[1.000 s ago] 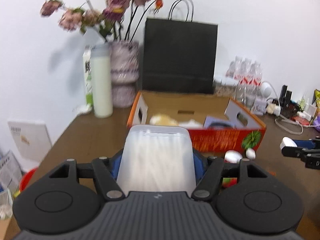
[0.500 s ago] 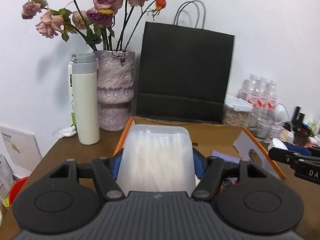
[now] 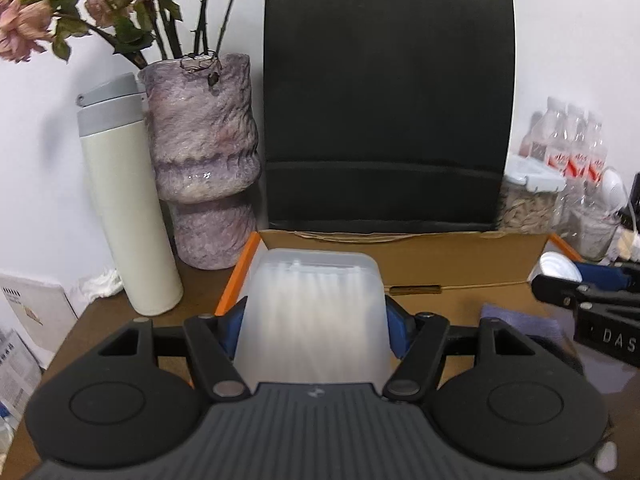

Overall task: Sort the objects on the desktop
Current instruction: 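Carry the lid and plastic box into the cardboard box and open both tools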

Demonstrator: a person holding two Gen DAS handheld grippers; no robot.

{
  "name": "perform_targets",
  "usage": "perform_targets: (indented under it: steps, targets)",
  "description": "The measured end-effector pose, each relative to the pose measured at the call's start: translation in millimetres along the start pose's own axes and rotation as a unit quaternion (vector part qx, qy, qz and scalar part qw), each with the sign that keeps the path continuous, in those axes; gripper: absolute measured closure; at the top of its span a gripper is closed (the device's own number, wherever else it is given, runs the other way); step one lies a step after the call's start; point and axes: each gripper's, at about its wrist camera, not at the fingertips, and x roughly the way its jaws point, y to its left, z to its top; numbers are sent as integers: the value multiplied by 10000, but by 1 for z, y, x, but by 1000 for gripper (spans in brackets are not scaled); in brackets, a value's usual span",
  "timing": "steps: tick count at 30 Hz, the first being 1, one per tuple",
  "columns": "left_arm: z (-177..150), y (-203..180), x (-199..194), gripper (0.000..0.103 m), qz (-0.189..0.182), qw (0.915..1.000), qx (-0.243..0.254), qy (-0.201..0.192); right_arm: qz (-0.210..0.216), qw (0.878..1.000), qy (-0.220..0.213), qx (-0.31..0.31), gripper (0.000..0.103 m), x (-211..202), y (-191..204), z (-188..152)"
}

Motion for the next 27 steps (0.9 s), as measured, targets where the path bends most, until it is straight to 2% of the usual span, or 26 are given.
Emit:
perform_targets:
  steps: [5,7,11,21,25,26,27]
  targets:
    - [-2,2,16,36,-37,9999,92,102,42,9999,112,-39,64,12,-2,-3]
    - [-7,0,23,36,104,9993,212,296,89,9998,197,-55,64,15,0,-6]
    - [-13,-5,20,36,295,9982,437,292,72,9993,310,-174,64,17,3,-12]
    - [-33,-26,-11,36,-114,9939,910,615,408,9973,529,-315,64,-8,-4,-25]
    - [-32,-29,-20,33,-139,9943,913,538,483,9969,525,-344,64,-15,-3,-26]
    - [-31,-29,-23,26,-104,9946,913,480,534,9967,515,-340,58,-16,-3,-26]
    - [-29,-28,-26,13,-76,9950,905,407,580,9964,518,-332,44,-18,-3,-25]
